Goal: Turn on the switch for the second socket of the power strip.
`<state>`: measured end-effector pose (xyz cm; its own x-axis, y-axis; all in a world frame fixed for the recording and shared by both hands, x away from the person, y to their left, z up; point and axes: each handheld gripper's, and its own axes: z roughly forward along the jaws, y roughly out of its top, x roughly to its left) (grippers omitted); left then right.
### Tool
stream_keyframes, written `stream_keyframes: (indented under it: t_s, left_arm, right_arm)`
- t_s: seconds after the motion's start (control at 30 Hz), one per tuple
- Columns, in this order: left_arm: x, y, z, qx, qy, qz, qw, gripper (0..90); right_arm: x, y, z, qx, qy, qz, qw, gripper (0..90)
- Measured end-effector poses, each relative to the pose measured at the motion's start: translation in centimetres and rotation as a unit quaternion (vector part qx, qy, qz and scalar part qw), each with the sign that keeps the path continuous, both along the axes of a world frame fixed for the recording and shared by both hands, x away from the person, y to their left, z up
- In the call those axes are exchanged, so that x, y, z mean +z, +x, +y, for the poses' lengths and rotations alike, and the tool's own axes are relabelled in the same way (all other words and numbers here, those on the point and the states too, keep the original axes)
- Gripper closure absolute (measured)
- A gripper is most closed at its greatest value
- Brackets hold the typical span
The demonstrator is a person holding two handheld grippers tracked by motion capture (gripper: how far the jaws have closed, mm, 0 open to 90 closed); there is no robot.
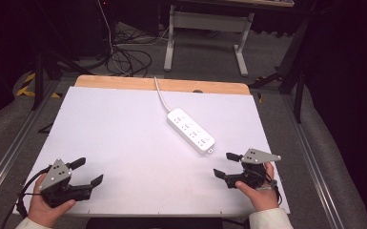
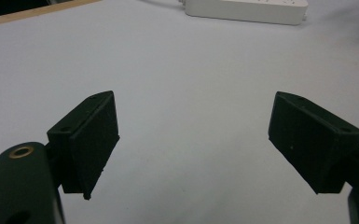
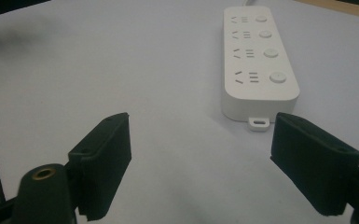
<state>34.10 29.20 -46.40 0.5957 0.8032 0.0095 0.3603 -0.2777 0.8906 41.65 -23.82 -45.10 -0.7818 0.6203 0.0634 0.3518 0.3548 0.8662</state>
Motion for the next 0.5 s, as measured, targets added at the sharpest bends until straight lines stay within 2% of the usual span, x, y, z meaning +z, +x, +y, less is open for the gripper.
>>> stream_keyframes:
  t_s: [0.23,0.5]
  left_arm:
    - [0.0,0.0,0.0,-0.001,0.001,-0.001,1.0000,16.5]
    - [0.0,0.0,0.0,-0.001,0.001,-0.002,1.0000,16.5]
  right_arm:
    - [-1.5,-0.5,-0.4,0.006,0.004,-0.008,0.9999,20.3]
    - [-3.0,-0.9,-0.7,0.000,-0.006,-0.009,0.9999,20.4]
